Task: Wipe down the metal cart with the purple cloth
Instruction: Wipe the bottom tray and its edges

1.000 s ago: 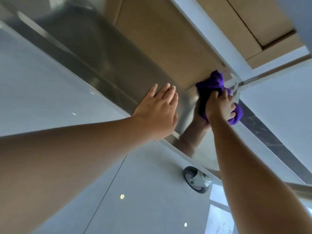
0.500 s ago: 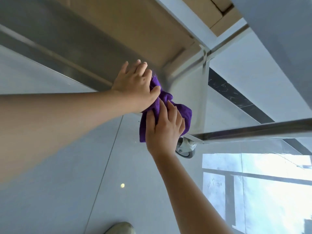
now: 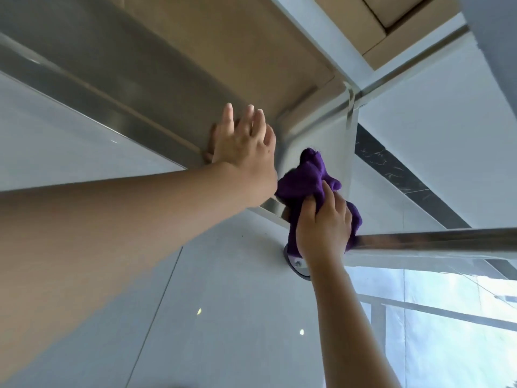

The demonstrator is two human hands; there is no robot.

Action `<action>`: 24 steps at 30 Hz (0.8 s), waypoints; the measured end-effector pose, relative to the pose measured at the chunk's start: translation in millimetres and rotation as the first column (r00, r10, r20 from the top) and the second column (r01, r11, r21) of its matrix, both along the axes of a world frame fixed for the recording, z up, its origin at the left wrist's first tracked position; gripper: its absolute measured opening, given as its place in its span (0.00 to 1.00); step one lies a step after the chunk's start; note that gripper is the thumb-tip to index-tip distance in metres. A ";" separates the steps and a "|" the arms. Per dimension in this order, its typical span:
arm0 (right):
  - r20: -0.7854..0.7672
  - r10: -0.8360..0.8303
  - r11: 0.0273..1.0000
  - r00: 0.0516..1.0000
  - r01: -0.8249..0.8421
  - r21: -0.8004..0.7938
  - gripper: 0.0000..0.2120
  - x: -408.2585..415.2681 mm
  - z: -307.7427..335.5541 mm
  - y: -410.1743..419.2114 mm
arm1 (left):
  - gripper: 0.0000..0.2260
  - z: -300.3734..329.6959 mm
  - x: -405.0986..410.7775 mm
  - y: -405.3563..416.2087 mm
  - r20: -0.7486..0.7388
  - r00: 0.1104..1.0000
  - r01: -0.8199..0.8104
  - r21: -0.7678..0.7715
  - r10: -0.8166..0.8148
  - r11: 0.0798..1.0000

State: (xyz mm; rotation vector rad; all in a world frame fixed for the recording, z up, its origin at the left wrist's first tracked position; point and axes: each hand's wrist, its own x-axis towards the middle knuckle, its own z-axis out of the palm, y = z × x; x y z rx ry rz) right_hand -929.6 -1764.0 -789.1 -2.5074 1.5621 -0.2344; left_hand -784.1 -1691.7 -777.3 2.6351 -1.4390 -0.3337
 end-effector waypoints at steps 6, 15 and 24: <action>-0.069 0.109 0.994 0.992 -0.108 0.023 0.23 55.0 1.1 -77.6 | 0.27 -11.4 -28.3 -14.7 -0.081 0.988 0.116 -0.155 -0.130 0.981; -0.105 0.054 0.996 0.993 -0.046 0.075 0.22 94.1 11.1 -151.0 | 0.27 -19.1 -33.2 -12.0 -0.059 0.987 0.135 -0.175 -0.148 0.975; 0.071 -0.141 0.987 0.987 0.135 0.083 0.21 51.9 10.9 -136.3 | 0.27 -20.7 -36.2 -13.3 -0.051 0.988 0.129 -0.208 -0.143 0.970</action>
